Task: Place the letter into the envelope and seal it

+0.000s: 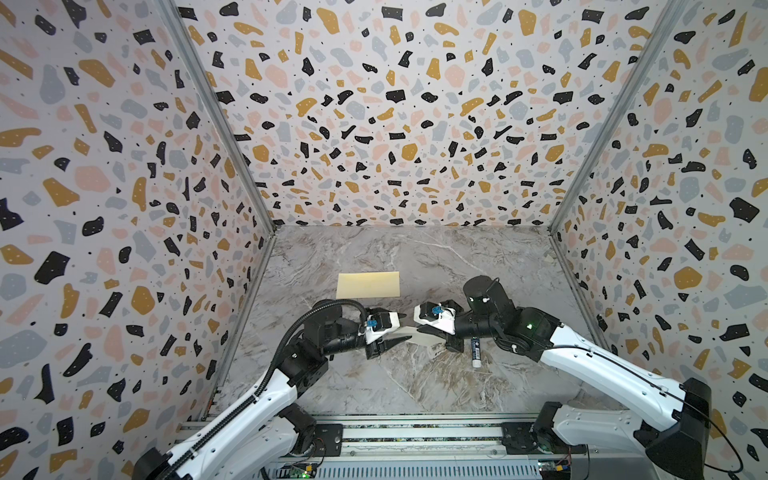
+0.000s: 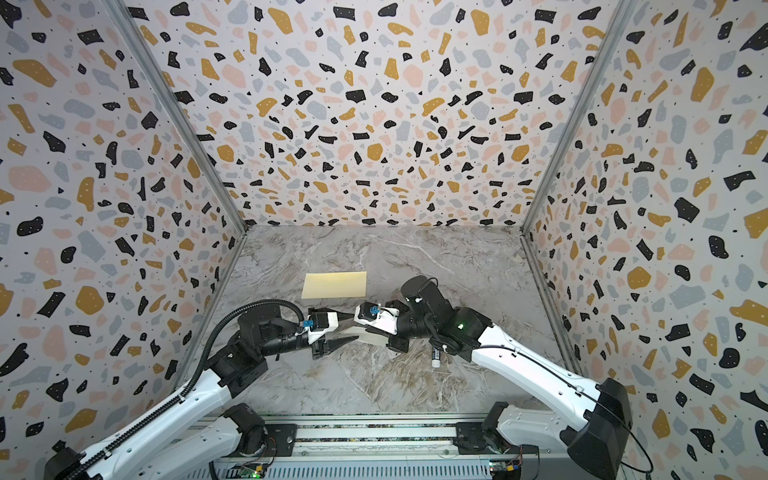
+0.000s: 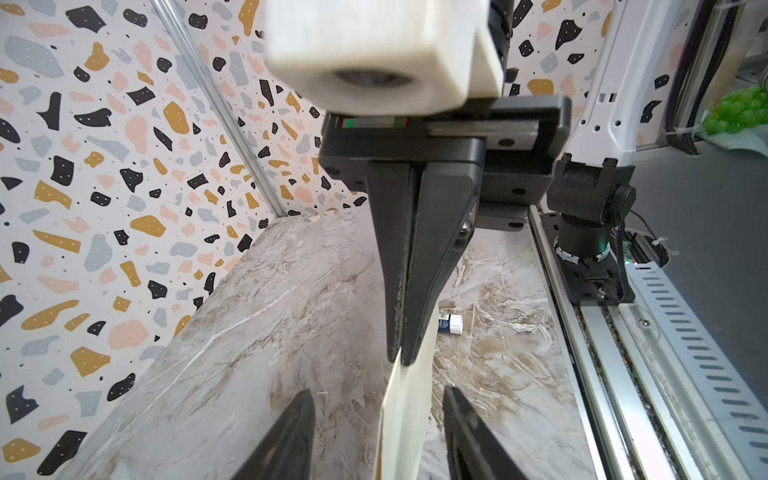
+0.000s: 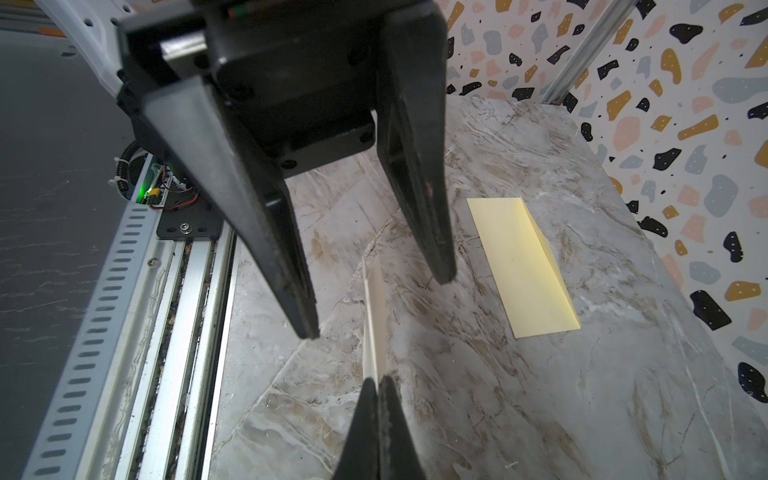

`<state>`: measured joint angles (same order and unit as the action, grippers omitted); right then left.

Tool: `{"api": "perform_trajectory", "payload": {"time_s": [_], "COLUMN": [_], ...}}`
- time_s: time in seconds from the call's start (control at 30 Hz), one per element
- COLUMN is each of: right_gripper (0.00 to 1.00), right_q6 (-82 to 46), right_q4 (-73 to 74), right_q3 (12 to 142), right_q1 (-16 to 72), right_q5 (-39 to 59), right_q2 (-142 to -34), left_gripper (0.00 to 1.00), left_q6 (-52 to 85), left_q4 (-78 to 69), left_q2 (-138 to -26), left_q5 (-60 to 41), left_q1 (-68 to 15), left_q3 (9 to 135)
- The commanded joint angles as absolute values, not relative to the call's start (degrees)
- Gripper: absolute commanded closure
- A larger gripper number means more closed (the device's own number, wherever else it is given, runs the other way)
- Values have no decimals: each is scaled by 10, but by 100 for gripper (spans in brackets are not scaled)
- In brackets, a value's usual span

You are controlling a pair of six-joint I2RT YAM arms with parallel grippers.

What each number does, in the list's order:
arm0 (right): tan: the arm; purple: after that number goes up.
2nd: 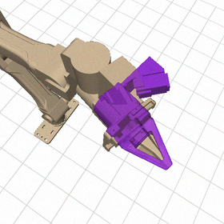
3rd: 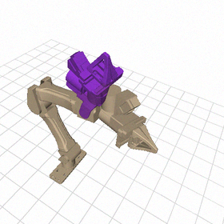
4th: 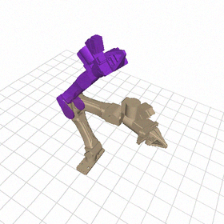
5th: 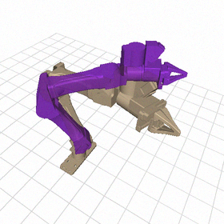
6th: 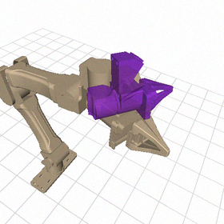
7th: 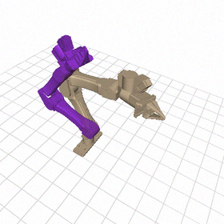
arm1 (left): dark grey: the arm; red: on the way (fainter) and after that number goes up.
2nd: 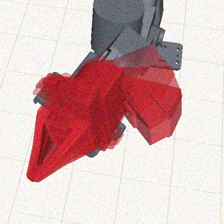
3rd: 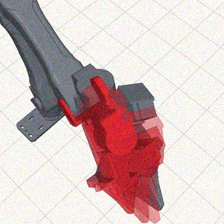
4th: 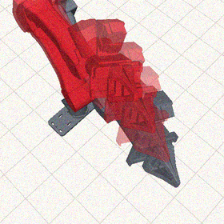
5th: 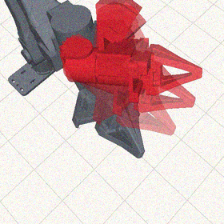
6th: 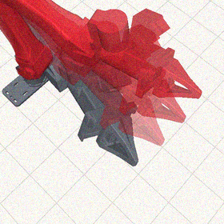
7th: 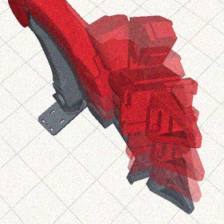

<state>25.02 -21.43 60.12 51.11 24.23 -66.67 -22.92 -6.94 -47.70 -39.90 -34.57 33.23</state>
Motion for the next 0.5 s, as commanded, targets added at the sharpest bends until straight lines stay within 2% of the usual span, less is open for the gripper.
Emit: {"api": "perform_trajectory", "payload": {"time_s": [0.0, 0.3, 0.37, 0.47], "right_gripper": [100, 100, 100, 100], "right_q6": [255, 255, 255, 254], "right_q4": [-215, -208, -208, -210], "right_q3": [631, 631, 631, 628], "right_q1": [516, 519, 519, 519], "right_q5": [248, 246, 244, 237], "right_q2": [-653, -654, -655, -654], "left_gripper": [58, 95, 100, 100], "left_q6": [-230, -230, -231, -232], "left_q4": [-69, -66, -67, -69], "left_q2": [-482, -487, -486, -482], "left_q5": [-409, -416, -416, -414], "left_q1": [-346, -346, -346, -346], "left_q3": [338, 341, 341, 340]}}
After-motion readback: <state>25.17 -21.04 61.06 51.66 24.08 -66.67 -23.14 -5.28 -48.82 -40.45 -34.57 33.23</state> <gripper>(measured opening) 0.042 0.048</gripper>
